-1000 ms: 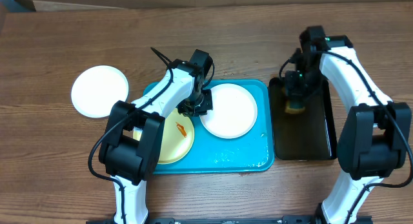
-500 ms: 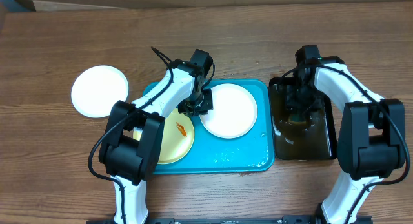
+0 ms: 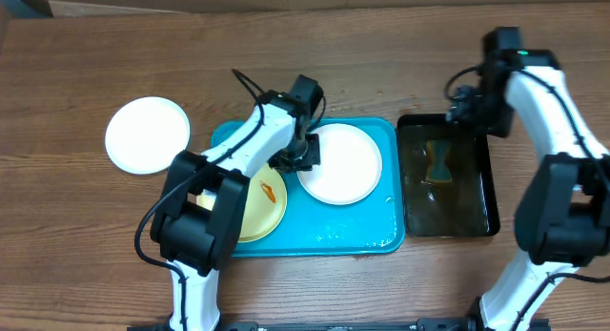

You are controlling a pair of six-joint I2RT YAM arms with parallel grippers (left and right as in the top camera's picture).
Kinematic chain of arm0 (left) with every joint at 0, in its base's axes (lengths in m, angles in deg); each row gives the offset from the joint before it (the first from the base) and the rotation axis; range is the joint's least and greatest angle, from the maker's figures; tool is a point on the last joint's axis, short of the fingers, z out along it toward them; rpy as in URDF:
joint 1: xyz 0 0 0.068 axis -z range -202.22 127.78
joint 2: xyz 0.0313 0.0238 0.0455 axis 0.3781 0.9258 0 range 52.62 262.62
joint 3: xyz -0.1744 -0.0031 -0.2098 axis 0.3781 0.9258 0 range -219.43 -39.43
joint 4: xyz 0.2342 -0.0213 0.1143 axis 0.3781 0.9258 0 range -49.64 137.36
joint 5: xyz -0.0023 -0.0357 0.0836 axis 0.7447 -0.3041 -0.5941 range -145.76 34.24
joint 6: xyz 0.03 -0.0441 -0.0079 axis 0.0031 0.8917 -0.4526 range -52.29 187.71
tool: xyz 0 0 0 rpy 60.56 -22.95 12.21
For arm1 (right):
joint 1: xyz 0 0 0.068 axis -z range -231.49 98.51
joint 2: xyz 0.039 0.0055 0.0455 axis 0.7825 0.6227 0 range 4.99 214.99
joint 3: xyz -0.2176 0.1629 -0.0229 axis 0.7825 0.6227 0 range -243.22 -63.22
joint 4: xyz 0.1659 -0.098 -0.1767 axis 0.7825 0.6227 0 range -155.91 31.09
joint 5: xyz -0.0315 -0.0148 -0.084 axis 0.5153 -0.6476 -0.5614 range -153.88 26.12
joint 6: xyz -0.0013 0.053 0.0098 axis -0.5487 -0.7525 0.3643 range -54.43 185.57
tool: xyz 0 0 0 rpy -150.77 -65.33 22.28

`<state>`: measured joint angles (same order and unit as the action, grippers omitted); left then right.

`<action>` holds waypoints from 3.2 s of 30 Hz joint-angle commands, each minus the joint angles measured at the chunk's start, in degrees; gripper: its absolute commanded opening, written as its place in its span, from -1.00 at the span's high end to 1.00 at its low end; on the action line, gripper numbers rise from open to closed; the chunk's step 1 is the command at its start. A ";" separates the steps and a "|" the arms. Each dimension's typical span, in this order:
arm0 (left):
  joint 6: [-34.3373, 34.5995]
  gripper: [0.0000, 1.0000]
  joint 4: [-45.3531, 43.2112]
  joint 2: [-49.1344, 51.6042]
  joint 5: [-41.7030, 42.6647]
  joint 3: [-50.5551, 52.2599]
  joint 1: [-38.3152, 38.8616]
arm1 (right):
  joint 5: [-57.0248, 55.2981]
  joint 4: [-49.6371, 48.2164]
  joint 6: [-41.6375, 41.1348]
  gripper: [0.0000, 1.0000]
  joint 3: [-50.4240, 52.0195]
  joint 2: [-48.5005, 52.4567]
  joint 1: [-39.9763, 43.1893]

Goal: Clean dirty plates on tray and stack at the side
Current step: 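Return the sponge to the basin, release it, raise the right arm, then lift the white plate off the tray with the left gripper, then carry the plate left and stack it on the first white plate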

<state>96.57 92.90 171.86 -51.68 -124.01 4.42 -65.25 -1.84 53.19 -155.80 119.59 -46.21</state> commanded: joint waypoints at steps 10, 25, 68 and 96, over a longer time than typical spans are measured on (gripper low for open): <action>-4.74 0.92 4.76 -1.55 -4.52 -5.11 -0.46 | 1.90 -3.52 -1.60 -1.00 -0.81 -1.25 13.31; -9.60 0.92 10.25 -1.95 -5.77 -23.93 0.70 | 2.34 -3.80 -1.57 -1.00 -0.81 -1.25 15.08; -25.38 0.92 -9.20 -1.92 -71.71 -25.44 43.87 | 2.34 -3.80 -1.57 -1.00 -0.81 -1.25 15.08; -8.07 0.91 14.60 -1.92 8.70 -25.40 -23.06 | 2.34 -3.80 -1.57 -1.00 -0.81 -1.25 15.08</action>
<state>87.52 104.15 171.36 -47.00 -148.27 -9.92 -62.80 -5.31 51.88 -155.80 119.59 -30.89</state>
